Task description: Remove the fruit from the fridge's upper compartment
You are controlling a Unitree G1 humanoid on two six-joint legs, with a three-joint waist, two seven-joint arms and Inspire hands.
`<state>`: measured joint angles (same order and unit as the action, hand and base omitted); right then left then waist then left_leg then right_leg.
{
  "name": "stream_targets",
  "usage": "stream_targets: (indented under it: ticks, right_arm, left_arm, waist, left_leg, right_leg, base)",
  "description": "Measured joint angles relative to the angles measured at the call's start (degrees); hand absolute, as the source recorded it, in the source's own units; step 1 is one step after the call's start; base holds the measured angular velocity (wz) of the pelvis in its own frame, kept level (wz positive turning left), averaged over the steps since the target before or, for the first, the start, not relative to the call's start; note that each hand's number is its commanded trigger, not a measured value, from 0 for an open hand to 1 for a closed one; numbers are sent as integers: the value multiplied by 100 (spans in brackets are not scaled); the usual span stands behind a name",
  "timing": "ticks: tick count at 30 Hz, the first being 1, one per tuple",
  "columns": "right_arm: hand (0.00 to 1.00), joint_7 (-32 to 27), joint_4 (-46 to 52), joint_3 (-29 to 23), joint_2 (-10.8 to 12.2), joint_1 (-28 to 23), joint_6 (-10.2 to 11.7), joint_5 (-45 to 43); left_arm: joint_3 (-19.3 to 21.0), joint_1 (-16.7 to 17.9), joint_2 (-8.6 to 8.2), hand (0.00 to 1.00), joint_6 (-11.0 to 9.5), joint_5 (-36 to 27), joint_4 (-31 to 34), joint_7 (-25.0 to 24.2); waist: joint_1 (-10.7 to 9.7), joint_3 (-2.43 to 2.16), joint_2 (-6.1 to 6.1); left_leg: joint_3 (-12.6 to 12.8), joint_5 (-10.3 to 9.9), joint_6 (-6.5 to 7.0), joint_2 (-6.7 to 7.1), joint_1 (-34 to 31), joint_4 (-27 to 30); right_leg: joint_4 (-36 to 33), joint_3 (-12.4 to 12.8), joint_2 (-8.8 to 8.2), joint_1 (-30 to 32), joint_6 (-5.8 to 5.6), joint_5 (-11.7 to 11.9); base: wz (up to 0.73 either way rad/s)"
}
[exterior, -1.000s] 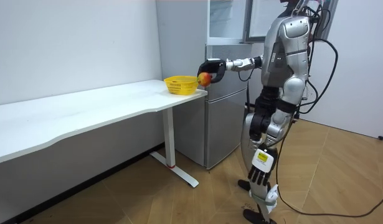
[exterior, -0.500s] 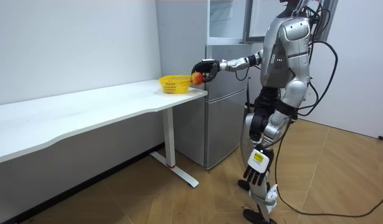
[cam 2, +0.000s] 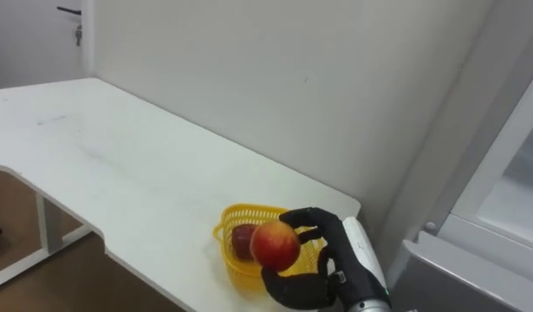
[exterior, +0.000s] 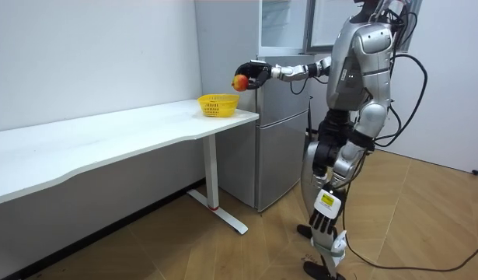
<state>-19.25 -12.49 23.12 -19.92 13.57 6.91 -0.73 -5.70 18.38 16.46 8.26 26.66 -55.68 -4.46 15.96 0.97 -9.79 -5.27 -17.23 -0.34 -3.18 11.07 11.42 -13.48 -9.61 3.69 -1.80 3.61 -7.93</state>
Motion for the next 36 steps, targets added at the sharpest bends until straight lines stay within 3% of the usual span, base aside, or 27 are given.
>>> stream_targets:
  ticks: [4, 9, 19, 24, 28, 36]
  right_arm:
    - [100, 1, 9, 0, 0, 5, 2, 11]
    - [100, 4, 48, -2, -1, 5, 2, -57]
    - [100, 13, -46, 1, -94, 3, -12, 231]
    - [100, -5, -194, 0, -97, 10, -57, 262]
    - [100, -10, -258, 1, -144, 26, -81, 365]
    - [100, -29, -333, 1, -511, 287, -243, 548]
  left_arm:
    - [23, -11, -19, 0, 1, 0, 4, 29]
    - [45, -11, -38, 0, 2, 1, 4, 45]
    - [108, 13, -8, 0, 41, 43, 11, 28]
    - [150, 25, 0, 0, 174, 43, 11, 15]
    - [157, 50, 17, 0, 189, 41, 71, -30]
    - [279, 24, 157, 0, 321, 34, 67, -69]
  waist:
    - [0, 19, 52]
    - [-11, -6, 136]
    - [-4, -43, 92]
    - [-1, -85, 11]
    - [10, -58, -66]
    - [12, -46, -381]
  left_leg:
    - [2, -6, 9, 0, 1, -3]
    - [3, -6, 9, 0, 0, -4]
    - [-82, -6, 9, -2, 40, -17]
    - [-141, -6, 10, 1, 30, -26]
    - [-166, -5, 11, 11, 10, -14]
    - [-218, -7, 15, 30, -70, -2]
  right_leg:
    - [-1, 1, -1, -1, -1, 0]
    - [-2, -1, -2, 0, -5, -3]
    - [86, -87, -7, -114, -14, -2]
    - [85, -148, -20, -131, -28, -13]
    - [87, -181, -38, -135, -39, -21]
    - [89, -261, -71, -96, -62, -42]
  base:
    - [0]
    - [0]
    - [5]
    - [6]
    - [6]
    - [6]
